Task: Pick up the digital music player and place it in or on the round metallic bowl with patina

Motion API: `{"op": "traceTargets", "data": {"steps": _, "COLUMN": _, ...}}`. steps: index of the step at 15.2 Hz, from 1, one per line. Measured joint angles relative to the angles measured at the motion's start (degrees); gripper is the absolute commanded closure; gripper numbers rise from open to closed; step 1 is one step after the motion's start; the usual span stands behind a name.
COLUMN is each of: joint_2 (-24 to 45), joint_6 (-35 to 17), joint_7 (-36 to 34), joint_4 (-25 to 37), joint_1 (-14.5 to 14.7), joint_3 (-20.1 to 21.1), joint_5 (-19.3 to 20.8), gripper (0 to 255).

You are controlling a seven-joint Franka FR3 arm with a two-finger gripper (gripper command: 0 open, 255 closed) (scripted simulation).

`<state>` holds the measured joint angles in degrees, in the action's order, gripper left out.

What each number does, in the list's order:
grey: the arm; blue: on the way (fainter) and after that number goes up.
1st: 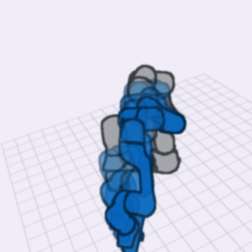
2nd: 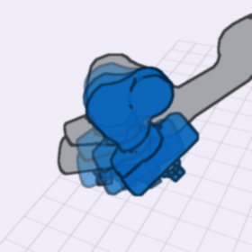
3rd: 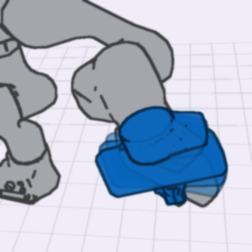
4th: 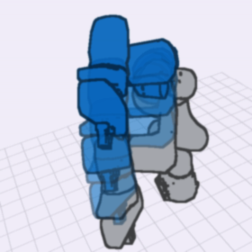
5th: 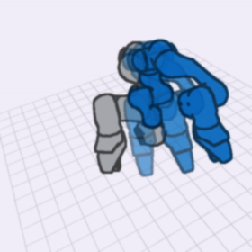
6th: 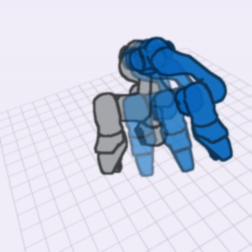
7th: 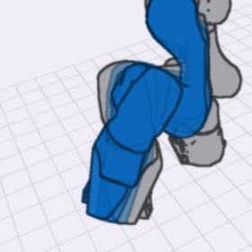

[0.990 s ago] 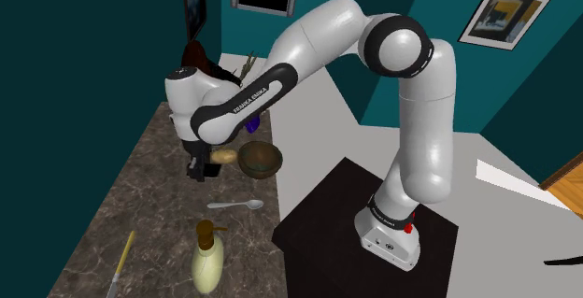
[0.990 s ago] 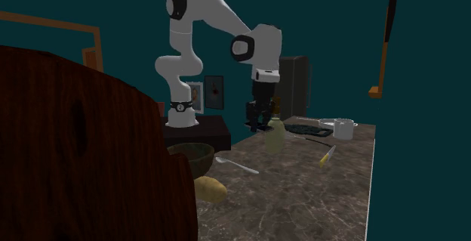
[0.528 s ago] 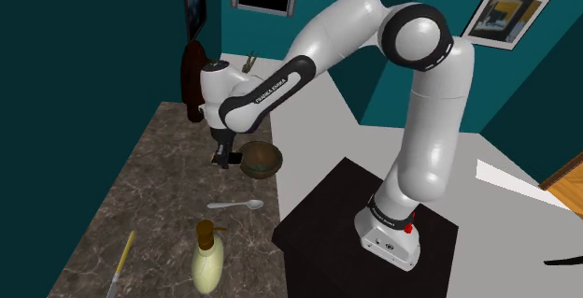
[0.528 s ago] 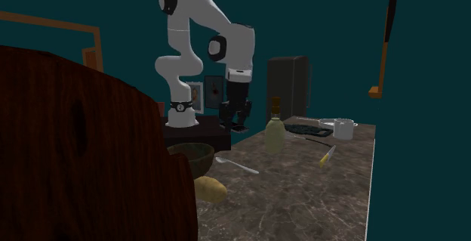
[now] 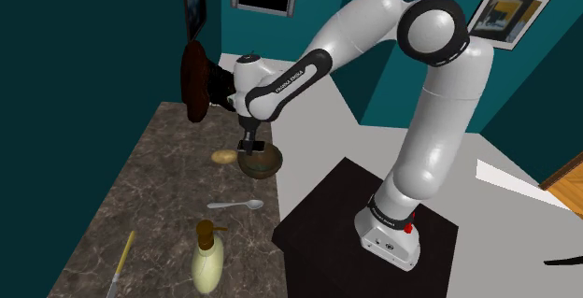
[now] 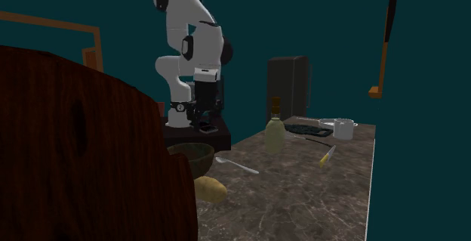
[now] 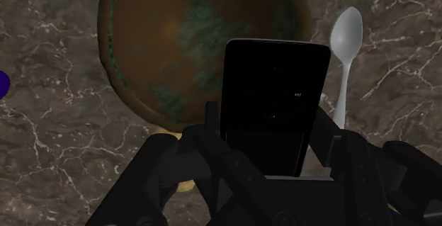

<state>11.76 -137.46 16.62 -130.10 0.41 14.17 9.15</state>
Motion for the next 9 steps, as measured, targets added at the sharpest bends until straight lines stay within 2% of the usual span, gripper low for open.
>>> {"op": "traceTargets", "data": {"steps": 4, "joint_2": -1.89, "joint_6": -1.6, "joint_7": 5.78, "joint_4": -2.98, "joint_1": -3.6, "joint_3": -2.1, "joint_5": -0.42, "gripper": 255}}
{"op": "traceTargets", "data": {"steps": 9, "joint_2": 0.98, "joint_6": -5.07, "joint_7": 5.42, "joint_4": -3.65, "joint_1": -3.82, "joint_3": -2.89, "joint_5": 1.07, "gripper": 255}}
